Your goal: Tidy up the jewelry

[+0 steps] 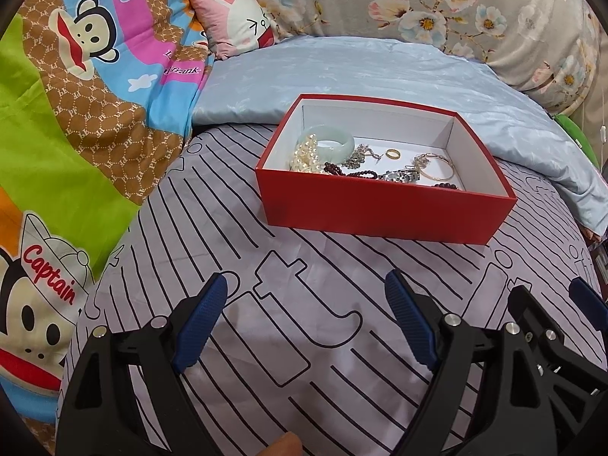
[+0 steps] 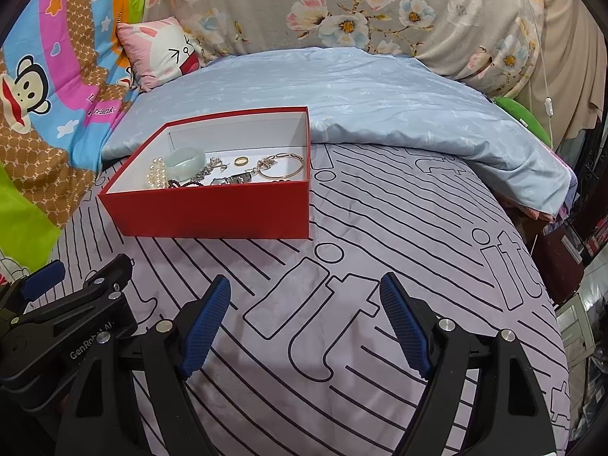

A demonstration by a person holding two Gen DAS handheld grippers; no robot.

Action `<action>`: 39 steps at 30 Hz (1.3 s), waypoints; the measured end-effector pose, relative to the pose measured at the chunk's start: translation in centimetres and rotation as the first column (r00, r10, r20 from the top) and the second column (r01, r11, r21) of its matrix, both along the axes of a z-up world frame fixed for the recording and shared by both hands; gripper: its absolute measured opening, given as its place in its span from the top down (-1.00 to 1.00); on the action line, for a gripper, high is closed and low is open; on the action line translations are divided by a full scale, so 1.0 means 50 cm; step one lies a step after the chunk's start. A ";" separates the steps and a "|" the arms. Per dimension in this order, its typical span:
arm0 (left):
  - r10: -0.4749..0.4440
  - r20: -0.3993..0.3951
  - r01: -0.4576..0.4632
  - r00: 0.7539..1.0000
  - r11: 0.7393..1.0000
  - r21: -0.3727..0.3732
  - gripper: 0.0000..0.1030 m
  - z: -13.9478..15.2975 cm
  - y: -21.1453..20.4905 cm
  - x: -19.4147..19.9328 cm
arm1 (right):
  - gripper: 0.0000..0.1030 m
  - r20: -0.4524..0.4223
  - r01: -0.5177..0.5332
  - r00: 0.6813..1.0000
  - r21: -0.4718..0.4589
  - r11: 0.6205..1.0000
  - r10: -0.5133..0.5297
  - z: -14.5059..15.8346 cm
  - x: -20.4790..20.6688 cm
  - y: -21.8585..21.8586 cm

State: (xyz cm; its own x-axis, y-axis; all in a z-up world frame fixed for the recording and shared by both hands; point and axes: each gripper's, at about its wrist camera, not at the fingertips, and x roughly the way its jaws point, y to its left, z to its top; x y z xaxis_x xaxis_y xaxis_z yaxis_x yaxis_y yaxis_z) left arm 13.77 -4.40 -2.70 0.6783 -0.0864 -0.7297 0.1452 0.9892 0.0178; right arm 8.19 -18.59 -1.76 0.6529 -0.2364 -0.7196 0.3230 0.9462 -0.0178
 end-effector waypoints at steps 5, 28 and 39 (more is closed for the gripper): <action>0.005 0.003 -0.005 1.000 1.000 0.005 -0.60 0.000 -0.002 -0.001 | -0.53 0.001 0.000 1.000 -0.001 1.000 0.000 -0.001 0.000 0.000; 0.009 -0.009 -0.009 1.000 1.000 0.010 -0.69 -0.004 0.001 0.001 | -0.54 -0.001 -0.001 1.000 -0.007 1.000 0.001 -0.005 -0.004 0.000; 0.042 -0.001 -0.042 0.999 0.999 0.007 -0.69 -0.004 0.008 -0.003 | -0.55 -0.008 -0.004 1.000 -0.009 1.000 0.004 -0.010 -0.004 0.005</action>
State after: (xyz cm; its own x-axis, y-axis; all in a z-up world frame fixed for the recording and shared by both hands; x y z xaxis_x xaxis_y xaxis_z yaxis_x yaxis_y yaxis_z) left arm 13.63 -4.02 -2.91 0.6801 -0.0528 -0.7312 0.1039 0.9943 0.0249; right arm 7.99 -18.36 -2.23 0.6482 -0.2405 -0.7225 0.3191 0.9473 -0.0290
